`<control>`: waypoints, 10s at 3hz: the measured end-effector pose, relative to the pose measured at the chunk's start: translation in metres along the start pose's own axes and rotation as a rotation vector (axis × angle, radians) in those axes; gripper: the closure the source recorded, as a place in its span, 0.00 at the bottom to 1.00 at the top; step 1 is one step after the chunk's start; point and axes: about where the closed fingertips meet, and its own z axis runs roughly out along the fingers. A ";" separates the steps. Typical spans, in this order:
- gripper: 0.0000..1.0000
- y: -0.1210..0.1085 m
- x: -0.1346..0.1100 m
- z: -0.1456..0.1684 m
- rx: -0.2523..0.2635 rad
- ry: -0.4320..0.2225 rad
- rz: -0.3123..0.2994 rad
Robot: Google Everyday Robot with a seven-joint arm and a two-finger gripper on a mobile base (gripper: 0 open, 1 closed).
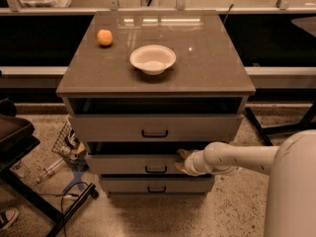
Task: Open middle drawer
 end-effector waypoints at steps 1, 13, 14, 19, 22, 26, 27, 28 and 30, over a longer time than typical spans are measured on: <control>1.00 0.000 0.000 0.000 0.000 0.000 0.000; 1.00 0.165 0.016 -0.114 -0.096 0.266 0.221; 1.00 0.212 0.024 -0.127 -0.159 0.294 0.238; 1.00 -0.008 0.016 -0.123 0.049 0.224 0.024; 1.00 -0.041 0.025 -0.063 -0.010 0.128 0.022; 1.00 0.029 0.030 -0.054 -0.064 0.156 0.126; 1.00 0.063 0.035 -0.062 -0.132 0.206 0.141; 1.00 0.067 0.035 -0.063 -0.139 0.211 0.143; 0.79 0.142 0.018 -0.092 -0.400 0.274 0.100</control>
Offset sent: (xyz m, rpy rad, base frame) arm 0.0000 0.0000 0.0000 0.0000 0.0000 0.0000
